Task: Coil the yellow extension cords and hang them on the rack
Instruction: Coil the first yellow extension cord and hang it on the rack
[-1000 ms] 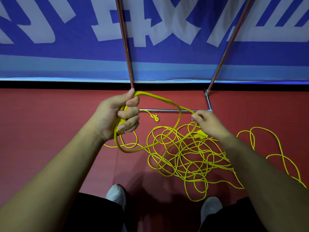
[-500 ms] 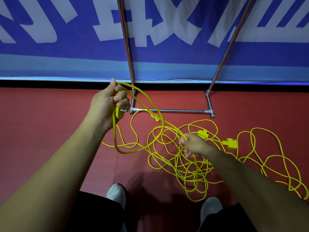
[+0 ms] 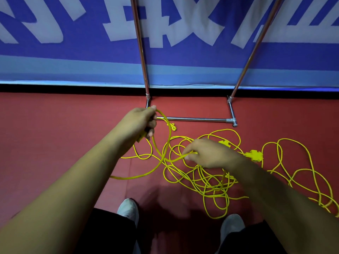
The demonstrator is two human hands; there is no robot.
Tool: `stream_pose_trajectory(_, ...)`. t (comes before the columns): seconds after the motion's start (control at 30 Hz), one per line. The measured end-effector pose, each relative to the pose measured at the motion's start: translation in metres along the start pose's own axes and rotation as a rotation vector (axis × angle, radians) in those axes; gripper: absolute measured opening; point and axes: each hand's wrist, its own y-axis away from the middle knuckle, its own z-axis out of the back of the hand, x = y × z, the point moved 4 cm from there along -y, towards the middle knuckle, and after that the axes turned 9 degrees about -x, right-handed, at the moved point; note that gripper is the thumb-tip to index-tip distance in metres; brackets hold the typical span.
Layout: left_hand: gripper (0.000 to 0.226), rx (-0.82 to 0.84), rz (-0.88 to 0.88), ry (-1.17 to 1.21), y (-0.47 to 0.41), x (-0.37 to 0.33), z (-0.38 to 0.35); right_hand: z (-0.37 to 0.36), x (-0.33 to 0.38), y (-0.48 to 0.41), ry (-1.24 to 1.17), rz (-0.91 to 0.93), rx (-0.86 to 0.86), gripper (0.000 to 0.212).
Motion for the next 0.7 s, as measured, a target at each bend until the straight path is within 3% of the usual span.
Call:
stream_pose_trajectory(0.07,0.029,-0.006,0.015,0.083,0.001,0.001,-0.003,0.011,-0.007,-0.004,-0.053,-0.009,-0.072,0.021)
stream_pose_trajectory(0.2,0.031,-0.063,-0.009,0.112,-0.006,0.005,-0.003,0.011,0.001,0.002,-0.152,0.072,0.146,0.021)
stream_pose_trajectory(0.37,0.033,0.141,0.062,0.032,0.003,0.018,-0.030,0.022,0.028,0.013,-0.631,0.241,0.221,0.015)
stream_pose_trajectory(0.53,0.029,0.343,0.142,0.102,0.021,0.011,-0.049,0.040,0.016,0.006,-1.141,0.087,-0.105,0.015)
stream_pose_trajectory(0.6,0.024,0.392,0.165,0.121,0.024,0.007,-0.048,0.043,0.004,0.002,-1.143,-0.003,-0.254,0.012)
stream_pose_trajectory(0.7,0.026,0.447,0.218,0.261,0.023,0.004,-0.045,0.042,-0.015,-0.003,-0.892,-0.104,-0.367,0.020)
